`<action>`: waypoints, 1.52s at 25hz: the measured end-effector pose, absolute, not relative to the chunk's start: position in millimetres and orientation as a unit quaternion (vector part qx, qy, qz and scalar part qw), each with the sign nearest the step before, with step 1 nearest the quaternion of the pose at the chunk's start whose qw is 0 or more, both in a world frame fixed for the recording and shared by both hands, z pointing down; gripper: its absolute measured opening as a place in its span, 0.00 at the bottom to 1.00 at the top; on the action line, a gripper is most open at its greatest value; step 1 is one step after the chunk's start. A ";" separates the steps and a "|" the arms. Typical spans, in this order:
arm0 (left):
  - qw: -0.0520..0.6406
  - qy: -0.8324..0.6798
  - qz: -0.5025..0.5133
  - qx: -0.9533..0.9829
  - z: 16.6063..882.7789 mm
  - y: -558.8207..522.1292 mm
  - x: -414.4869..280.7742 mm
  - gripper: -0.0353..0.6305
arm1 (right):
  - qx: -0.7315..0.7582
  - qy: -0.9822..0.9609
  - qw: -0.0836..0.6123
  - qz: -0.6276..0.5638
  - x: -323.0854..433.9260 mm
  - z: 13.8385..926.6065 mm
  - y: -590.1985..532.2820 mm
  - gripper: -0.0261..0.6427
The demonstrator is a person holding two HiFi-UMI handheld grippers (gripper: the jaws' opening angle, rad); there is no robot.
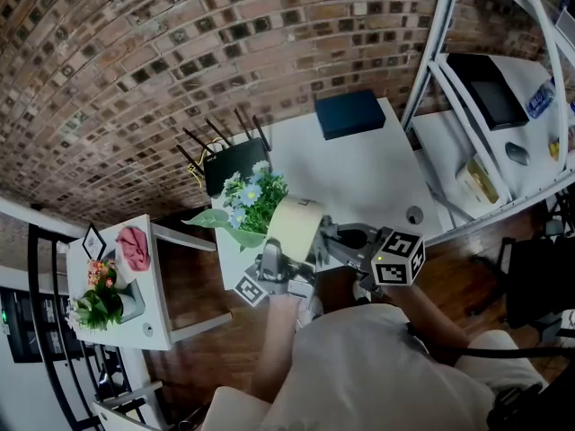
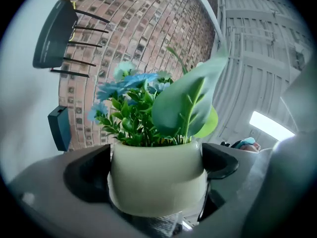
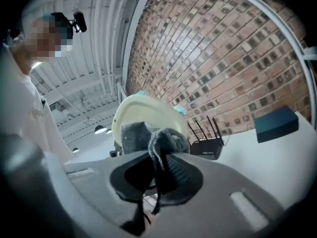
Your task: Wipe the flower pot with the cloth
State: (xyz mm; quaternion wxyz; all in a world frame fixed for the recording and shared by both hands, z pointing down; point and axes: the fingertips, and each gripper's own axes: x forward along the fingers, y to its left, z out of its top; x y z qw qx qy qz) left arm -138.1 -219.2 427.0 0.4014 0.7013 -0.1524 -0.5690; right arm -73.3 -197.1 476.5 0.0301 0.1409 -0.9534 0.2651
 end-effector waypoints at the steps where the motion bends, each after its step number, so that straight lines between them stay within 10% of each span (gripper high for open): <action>1: 0.403 -0.156 -0.568 0.700 428.0 -220.9 -139.4 0.96 | 0.130 -0.955 0.034 0.263 -79.3 475.9 -189.0 0.04; 15: 0.392 -0.257 -0.454 0.758 470.7 -223.2 -133.2 0.96 | 0.195 -0.947 0.003 0.257 -62.9 466.6 -213.9 0.04; 38: 0.263 -0.588 0.088 0.760 711.1 -288.9 -158.6 0.95 | 0.315 -0.880 0.095 0.341 6.0 574.4 -198.8 0.04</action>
